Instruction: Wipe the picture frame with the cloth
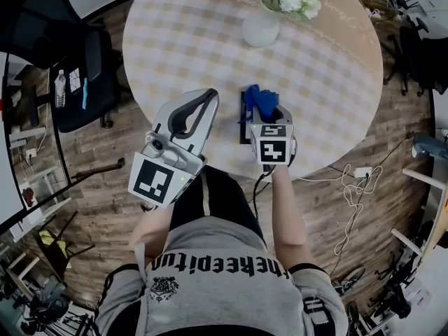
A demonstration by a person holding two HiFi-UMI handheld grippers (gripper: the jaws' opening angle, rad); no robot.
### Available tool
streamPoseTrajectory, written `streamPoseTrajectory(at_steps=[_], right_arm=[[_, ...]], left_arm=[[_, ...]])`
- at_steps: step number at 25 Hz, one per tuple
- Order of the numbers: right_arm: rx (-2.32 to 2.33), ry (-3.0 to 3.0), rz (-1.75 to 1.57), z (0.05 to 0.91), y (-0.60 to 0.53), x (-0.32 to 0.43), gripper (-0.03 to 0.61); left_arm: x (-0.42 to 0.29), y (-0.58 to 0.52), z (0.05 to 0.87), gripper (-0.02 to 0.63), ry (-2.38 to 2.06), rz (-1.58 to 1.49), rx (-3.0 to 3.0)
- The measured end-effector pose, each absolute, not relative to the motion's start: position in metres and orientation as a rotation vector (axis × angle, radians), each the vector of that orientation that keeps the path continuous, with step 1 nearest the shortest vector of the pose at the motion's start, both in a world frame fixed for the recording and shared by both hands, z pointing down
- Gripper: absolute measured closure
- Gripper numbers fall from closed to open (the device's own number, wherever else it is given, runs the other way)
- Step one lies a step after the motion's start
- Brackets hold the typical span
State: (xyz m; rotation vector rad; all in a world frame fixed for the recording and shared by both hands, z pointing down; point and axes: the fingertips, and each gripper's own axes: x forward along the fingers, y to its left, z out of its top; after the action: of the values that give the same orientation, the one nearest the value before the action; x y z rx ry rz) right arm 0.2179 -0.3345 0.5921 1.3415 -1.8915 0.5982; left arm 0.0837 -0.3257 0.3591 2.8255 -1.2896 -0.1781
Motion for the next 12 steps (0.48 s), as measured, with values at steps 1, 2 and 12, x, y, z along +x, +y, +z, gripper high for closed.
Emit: streamPoseTrajectory(at_steps=[1, 2, 12], right_arm=[[1.347, -1.887, 0.599, 0.592, -0.334, 0.223, 0.46], [1.351, -1.882, 0.601, 0.592, -0.334, 0.227, 0.46], [1.403, -1.851, 0.618, 0.589, -0.335, 0.24, 0.459]], left_arm=[[0.087, -0.325, 0.358, 0.594, -1.289, -0.175, 2.827], [0.088, -0.324, 0.358, 0.594, -1.288, -0.174, 2.828], [0.079, -0.326, 0.358, 0.594, -1.276, -0.182, 2.828]])
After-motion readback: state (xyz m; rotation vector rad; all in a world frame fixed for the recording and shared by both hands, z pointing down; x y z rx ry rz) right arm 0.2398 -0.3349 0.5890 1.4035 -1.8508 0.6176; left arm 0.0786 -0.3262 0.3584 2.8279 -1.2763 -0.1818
